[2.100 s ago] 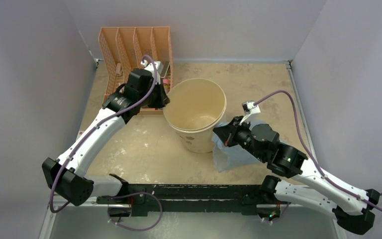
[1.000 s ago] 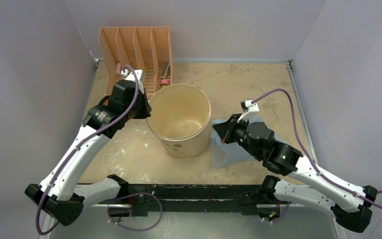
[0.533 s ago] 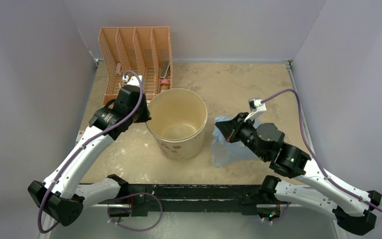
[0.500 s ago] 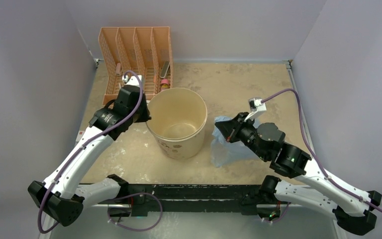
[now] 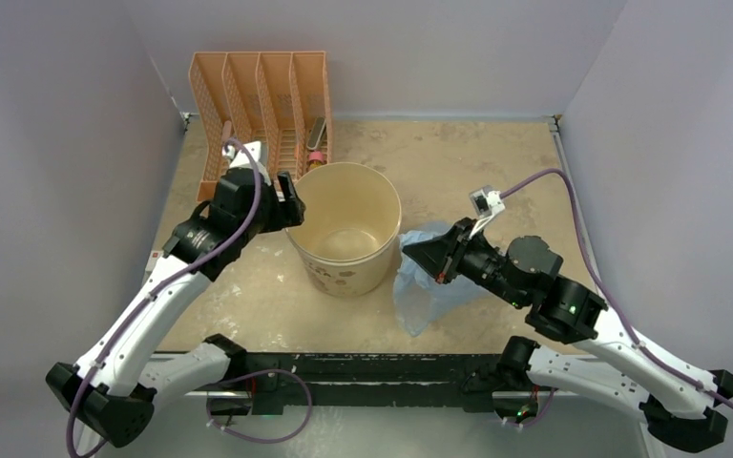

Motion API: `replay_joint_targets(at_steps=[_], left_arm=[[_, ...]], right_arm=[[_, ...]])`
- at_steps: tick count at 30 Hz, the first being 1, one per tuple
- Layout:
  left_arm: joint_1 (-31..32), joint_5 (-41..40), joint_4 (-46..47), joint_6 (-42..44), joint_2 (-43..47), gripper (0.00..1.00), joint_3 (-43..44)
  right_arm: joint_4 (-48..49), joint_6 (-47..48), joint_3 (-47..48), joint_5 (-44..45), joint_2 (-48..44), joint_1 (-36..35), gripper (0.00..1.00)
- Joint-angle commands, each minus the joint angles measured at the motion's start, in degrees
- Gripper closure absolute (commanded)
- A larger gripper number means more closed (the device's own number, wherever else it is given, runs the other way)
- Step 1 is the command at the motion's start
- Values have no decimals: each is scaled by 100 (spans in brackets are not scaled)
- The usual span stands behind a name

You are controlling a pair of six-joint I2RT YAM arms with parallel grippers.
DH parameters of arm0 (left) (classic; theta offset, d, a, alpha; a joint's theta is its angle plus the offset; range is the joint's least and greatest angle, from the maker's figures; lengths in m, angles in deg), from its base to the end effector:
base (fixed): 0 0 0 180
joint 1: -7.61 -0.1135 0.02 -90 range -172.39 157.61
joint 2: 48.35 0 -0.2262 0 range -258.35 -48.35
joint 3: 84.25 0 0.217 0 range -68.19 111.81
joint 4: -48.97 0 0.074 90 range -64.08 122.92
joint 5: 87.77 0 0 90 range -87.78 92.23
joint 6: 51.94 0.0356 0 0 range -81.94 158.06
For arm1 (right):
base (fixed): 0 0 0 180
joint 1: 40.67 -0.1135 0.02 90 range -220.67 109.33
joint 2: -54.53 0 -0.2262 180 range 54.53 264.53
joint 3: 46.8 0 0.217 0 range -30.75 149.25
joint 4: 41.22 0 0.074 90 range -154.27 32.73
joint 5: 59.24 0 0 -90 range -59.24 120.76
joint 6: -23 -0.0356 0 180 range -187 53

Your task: Put the trash bags into the trash bin

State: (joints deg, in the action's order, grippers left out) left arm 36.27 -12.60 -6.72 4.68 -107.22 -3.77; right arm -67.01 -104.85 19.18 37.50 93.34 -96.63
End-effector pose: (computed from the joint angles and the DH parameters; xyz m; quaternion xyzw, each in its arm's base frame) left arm 0.1751 -0.0853 0.3263 -0.0965 0.8727 -0.1419 0.4572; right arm 0.0853 0.1187 0.3570 -0.0682 0.6953 0.4936 0.5180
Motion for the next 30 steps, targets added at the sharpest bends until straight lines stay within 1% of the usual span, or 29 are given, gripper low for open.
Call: replay_joint_targets(at_steps=[1, 5, 6, 8, 11, 14, 18, 20, 23, 26, 27, 28, 30], left_arm=[[7, 654, 478, 192, 497, 24, -75], [7, 1529, 567, 443, 1048, 20, -386], [7, 1769, 616, 469, 1238, 19, -543], [7, 2102, 744, 484, 1741, 15, -935], [7, 2631, 798, 692, 2693, 12, -1480], [7, 3072, 760, 807, 3505, 8, -1835], [7, 4152, 1159, 942, 4243, 7, -2256], [7, 4582, 1317, 916, 4310, 7, -2394], [7, 5327, 1528, 982, 3984, 8, -2487], [7, 6119, 2016, 946, 3417, 17, -2627], [7, 6324, 2204, 940, 3260, 18, -2711], [7, 6506, 2400, 921, 3115, 18, -2809], [7, 6624, 2642, 897, 3012, 17, -2916]], right_arm=[[61, 289, 384, -412, -177, -11, 100], [7, 621, 401, -943, -145, -7, 100], [10, 767, 403, -1196, -119, -10, 100], [3, 945, 360, -1785, -93, -11, 100], [65, 1114, 279, -2487, -158, -10, 100], [100, 1234, 295, -2990, -304, -11, 100], [65, 1281, 447, -3345, -475, -6, 100], [27, 1328, 589, -3579, -487, -6, 100], [62, 1349, 760, -3871, -484, -6, 100], [188, 1231, 803, -4109, -497, -11, 100], [204, 1108, 818, -4026, -497, -11, 100], [203, 981, 855, -3764, -485, -8, 100], [-18, 950, 964, -3031, -416, -5, 100]])
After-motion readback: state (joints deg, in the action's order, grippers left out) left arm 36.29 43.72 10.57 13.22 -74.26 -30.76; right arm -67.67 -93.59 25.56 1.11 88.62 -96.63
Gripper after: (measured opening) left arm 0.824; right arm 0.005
